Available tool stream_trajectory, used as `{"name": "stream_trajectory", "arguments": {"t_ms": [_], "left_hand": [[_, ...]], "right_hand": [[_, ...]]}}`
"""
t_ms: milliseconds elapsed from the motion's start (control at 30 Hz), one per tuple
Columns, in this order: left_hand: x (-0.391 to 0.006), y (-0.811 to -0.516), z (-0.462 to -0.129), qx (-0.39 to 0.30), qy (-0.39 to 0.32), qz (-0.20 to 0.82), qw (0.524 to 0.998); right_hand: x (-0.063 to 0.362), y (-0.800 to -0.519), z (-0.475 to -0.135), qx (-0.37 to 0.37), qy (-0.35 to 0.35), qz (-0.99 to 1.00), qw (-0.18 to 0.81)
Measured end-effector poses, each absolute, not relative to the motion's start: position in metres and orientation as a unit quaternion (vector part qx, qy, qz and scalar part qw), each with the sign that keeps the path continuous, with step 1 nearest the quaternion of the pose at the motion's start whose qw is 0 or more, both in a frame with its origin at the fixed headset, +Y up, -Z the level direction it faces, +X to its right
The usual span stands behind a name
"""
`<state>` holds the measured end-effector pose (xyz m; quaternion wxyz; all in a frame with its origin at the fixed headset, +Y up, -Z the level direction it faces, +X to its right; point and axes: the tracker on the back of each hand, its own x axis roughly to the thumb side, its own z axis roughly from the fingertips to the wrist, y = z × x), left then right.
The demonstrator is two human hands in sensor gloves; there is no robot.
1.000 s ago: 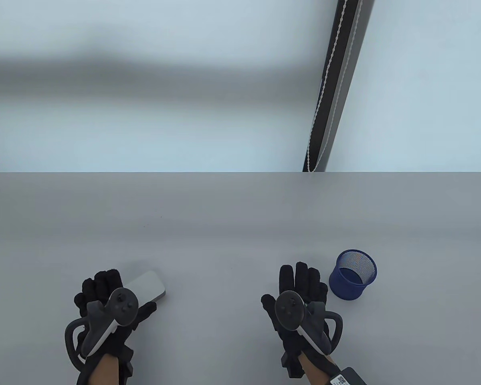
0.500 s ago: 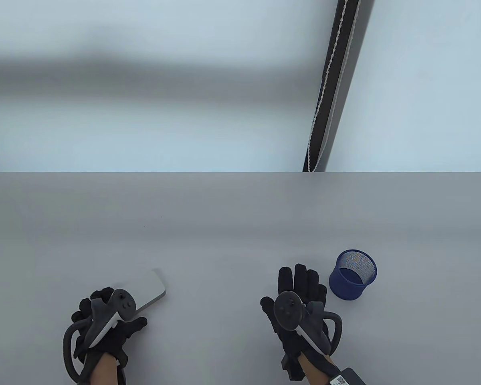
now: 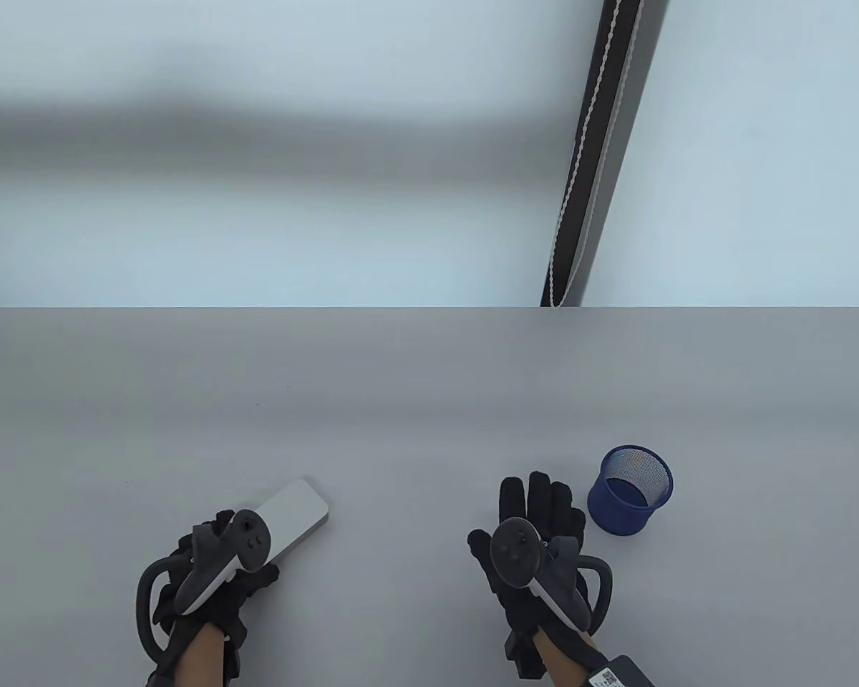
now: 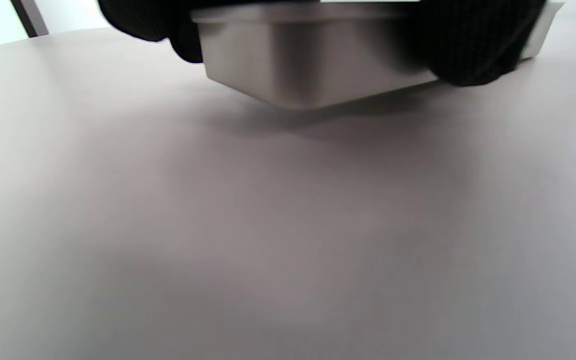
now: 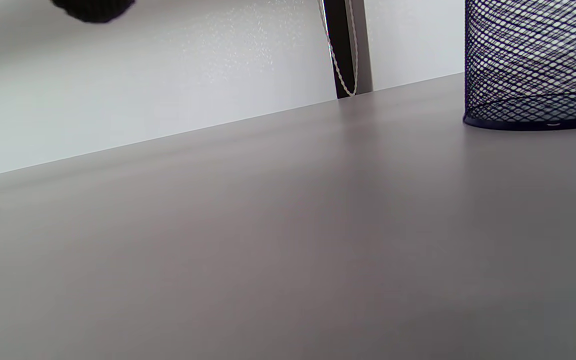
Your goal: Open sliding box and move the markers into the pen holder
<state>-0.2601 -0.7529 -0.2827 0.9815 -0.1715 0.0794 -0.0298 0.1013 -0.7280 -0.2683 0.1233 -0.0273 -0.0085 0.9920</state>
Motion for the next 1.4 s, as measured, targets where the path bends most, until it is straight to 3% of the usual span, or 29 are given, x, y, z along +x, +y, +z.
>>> {"name": "stream_trajectory", "arguments": {"t_ms": [433, 900, 1400], "left_hand": [[-0.191, -0.738, -0.274, -0.144, -0.069, -0.071, 0.985], [-0.158, -0.747, -0.267, -0.143, -0.182, -0.013, 0.973], [-0.148, -0.763, -0.265, -0.162, -0.196, -0.011, 0.967]], "right_hand": [[0.102, -0.728, -0.269, -0.027, 0.003, 0.992, 0.120], [0.099, -0.729, -0.270, -0.017, 0.011, 0.993, 0.115], [0.093, -0.733, -0.269, 0.013, 0.036, 0.993, 0.114]]}}
